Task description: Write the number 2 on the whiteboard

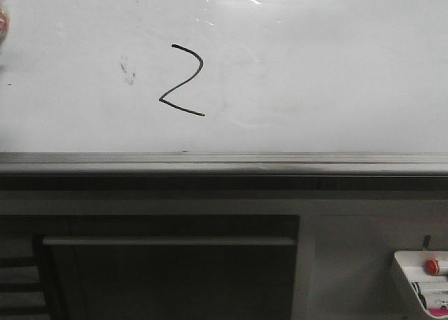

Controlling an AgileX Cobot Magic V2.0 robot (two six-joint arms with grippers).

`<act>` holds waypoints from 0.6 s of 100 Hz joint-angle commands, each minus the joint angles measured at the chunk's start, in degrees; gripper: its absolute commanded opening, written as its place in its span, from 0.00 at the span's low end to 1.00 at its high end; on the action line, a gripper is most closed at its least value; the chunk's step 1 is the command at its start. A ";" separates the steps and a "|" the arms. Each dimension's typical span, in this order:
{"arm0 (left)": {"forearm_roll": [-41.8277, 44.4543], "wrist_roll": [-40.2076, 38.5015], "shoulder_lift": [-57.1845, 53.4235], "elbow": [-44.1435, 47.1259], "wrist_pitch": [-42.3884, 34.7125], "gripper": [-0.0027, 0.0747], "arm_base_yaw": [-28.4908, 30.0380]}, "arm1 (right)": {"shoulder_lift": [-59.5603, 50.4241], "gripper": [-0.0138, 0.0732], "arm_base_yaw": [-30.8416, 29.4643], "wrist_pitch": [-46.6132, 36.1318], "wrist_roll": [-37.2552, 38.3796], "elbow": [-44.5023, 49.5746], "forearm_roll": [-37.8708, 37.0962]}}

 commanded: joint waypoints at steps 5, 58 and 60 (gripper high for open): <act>1.37 -0.54 -4.19 -1.48 -0.37 0.43 0.49 | -0.51 0.54 -0.58 -1.09 4.34 -1.25 0.54; 29.21 -24.43 -21.04 -7.11 20.50 0.43 3.44 | -15.53 0.54 -0.72 -24.14 46.03 25.85 -26.72; 28.70 -24.43 -21.75 -6.55 19.99 0.43 3.56 | -16.31 0.54 -0.72 -26.07 46.72 27.43 -26.72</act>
